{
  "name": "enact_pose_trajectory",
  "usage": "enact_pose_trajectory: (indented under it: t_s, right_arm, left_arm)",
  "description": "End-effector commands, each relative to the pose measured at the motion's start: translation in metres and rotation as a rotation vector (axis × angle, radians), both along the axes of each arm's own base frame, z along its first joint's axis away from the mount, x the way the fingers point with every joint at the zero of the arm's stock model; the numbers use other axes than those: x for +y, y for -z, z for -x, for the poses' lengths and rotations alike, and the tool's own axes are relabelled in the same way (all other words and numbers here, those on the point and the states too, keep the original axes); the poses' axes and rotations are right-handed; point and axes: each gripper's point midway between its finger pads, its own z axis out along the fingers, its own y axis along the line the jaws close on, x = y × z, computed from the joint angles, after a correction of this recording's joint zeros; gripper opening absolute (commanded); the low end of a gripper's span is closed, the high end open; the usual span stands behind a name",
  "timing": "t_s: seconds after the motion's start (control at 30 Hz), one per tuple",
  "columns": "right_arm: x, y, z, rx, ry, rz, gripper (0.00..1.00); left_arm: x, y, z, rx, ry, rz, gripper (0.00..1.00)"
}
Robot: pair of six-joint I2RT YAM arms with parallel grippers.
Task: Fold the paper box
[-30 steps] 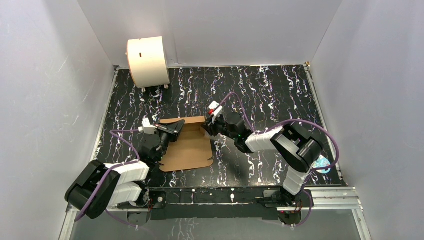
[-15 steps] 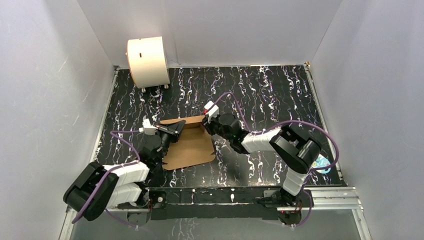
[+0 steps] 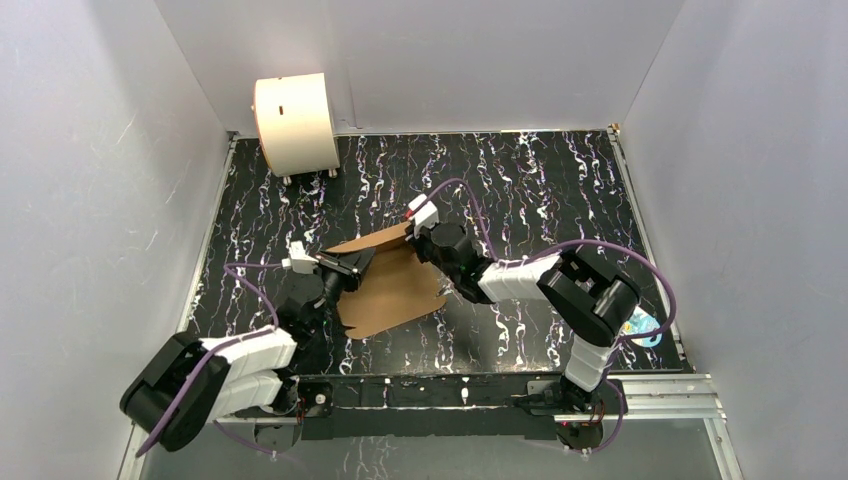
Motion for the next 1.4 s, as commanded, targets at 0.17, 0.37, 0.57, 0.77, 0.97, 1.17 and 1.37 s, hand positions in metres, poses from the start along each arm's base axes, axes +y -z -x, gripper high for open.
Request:
enact_pose_trajectory:
  t_s: [0.17, 0.37, 0.57, 0.77, 0.97, 1.17, 1.37]
  right_arm:
    - [-0.020, -0.016, -0.025, -0.050, 0.008, 0.094, 0.05]
    - [-0.011, -0.012, -0.013, -0.026, -0.101, 0.117, 0.05]
    - [-0.003, -0.007, 0.003, -0.003, -0.216, 0.125, 0.05]
    - [0.002, -0.003, 0.016, 0.016, -0.300, 0.133, 0.06]
    - [0.005, -0.001, 0.021, 0.024, -0.334, 0.130, 0.07]
    - [0.006, 0.004, 0.019, 0.024, -0.316, 0.111, 0.07]
    - [0.000, 0.003, 0.011, 0.004, -0.248, 0.082, 0.09]
  left_arm:
    - [-0.004, -0.013, 0.031, -0.010, 0.133, -0.248, 0.34]
    - [0.022, -0.050, 0.039, -0.046, 0.098, -0.493, 0.48]
    - [0.030, -0.067, 0.022, 0.004, 0.138, -0.813, 0.60]
    - [0.002, -0.060, -0.009, 0.017, 0.316, -0.811, 0.66]
    - [-0.012, -0.044, -0.040, 0.041, 0.482, -0.638, 0.69]
    - [-0.040, -0.020, -0.040, 0.062, 0.645, -0.533, 0.70]
    - [-0.046, -0.003, -0.034, 0.083, 0.675, -0.470, 0.69]
